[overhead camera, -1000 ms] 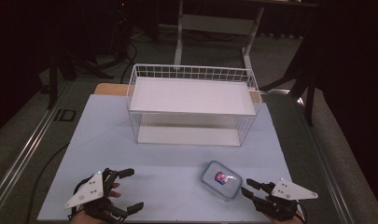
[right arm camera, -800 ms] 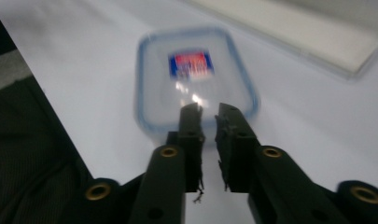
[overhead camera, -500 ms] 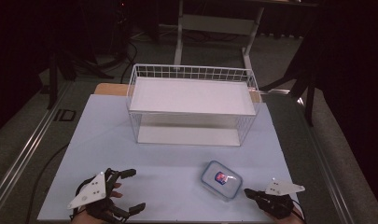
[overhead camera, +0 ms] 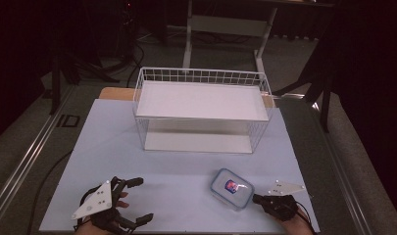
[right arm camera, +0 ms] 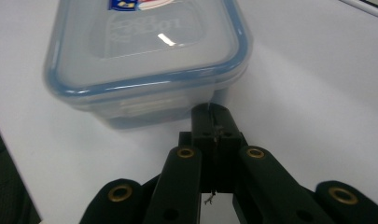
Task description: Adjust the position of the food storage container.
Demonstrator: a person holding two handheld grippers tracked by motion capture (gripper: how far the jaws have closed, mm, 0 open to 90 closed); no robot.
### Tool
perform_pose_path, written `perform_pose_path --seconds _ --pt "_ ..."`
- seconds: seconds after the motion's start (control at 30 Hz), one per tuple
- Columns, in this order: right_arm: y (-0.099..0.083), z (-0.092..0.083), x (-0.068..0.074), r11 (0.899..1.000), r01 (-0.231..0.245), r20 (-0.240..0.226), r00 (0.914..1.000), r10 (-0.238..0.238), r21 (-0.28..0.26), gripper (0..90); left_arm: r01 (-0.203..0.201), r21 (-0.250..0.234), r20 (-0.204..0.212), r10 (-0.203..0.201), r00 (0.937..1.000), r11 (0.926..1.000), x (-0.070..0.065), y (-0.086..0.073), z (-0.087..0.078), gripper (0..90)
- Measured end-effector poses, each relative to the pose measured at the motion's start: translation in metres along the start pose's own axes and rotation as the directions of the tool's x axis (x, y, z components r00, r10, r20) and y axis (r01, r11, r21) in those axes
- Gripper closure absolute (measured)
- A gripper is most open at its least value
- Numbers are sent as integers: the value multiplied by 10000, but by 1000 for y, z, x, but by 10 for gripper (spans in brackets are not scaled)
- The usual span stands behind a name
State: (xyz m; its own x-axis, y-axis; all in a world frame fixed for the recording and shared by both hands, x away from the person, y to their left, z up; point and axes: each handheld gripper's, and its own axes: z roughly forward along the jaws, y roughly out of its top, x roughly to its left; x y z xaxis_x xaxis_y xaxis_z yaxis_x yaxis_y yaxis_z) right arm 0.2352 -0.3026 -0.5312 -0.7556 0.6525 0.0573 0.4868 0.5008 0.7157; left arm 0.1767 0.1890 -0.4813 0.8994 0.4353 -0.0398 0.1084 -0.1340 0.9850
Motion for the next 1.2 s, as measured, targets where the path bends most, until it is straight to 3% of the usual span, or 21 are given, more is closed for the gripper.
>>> perform_pose_path --seconds 0.27,0.57,0.77,0.9,1.1,1.2 --pt "23 18 -3 9994 320 86 9994 -321 113 900 -41 39 74 41 10000 10000 -1 0 2 27" --pt "56 56 -2 9974 675 -56 9977 -674 253 900 39 30 79 -39 10000 10000 0 -1 1 27" --pt "72 73 -4 9983 542 -295 9981 -535 233 900 50 35 66 -51 10000 10000 0 -1 1 26" --pt "72 72 -4 9982 575 -137 9983 -572 178 900 54 94 68 -55 10000 9999 0 -2 1 27" --pt "64 55 3 9974 696 218 9973 -700 206 900 23 108 34 -23 10000 9999 -1 -2 2 27" --pt "60 55 7 9978 567 42 9984 -569 337 900 1 119 54 -2 10000 9999 -2 -2 3 27"
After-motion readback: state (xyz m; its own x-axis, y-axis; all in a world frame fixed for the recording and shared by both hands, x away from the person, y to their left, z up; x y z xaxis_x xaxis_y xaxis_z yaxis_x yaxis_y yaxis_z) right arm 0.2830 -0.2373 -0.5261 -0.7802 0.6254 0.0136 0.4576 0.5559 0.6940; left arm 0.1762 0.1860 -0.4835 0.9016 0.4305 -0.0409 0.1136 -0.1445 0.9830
